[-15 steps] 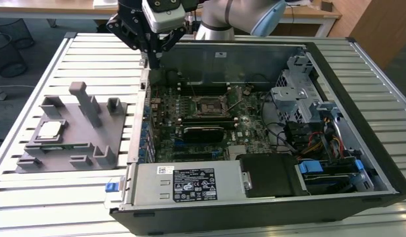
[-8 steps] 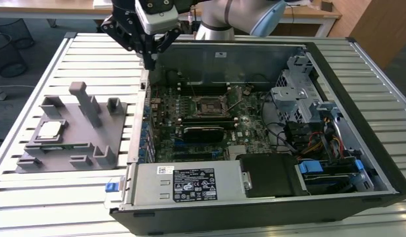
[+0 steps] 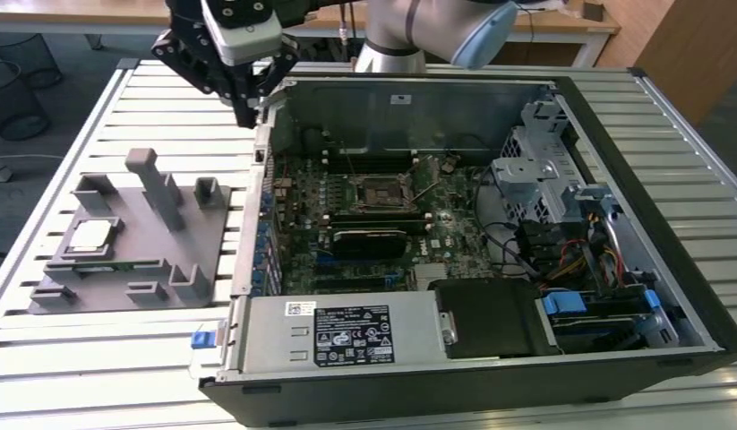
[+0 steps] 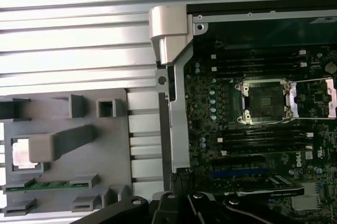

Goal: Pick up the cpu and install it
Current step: 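Reach for the cpu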

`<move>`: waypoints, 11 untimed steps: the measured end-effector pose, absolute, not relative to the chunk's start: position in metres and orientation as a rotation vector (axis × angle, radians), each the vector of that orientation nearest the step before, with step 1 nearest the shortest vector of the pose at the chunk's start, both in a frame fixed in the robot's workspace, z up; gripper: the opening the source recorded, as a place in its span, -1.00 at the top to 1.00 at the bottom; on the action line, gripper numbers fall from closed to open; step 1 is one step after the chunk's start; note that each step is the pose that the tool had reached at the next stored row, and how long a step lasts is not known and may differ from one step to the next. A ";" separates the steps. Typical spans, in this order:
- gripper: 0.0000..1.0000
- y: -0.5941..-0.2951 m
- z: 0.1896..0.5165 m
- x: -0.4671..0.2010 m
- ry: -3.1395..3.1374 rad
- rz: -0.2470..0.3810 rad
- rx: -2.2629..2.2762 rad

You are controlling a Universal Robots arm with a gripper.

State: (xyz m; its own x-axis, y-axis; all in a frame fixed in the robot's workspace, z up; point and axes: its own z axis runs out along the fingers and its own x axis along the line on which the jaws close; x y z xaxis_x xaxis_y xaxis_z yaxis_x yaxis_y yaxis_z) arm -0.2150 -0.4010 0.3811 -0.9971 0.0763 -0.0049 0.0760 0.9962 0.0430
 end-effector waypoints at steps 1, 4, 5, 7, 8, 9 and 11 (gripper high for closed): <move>0.79 -0.401 0.381 -0.219 3.132 0.067 0.119; 0.79 -0.401 0.381 -0.233 3.133 0.067 0.120; 0.79 -0.401 0.380 -0.238 3.133 0.067 0.119; 0.79 -0.401 0.379 -0.246 3.133 0.067 0.119; 0.79 -0.402 0.379 -0.250 3.133 0.067 0.120; 0.79 -0.402 0.378 -0.255 3.133 0.067 0.120; 0.79 -0.403 0.378 -0.263 3.133 0.067 0.119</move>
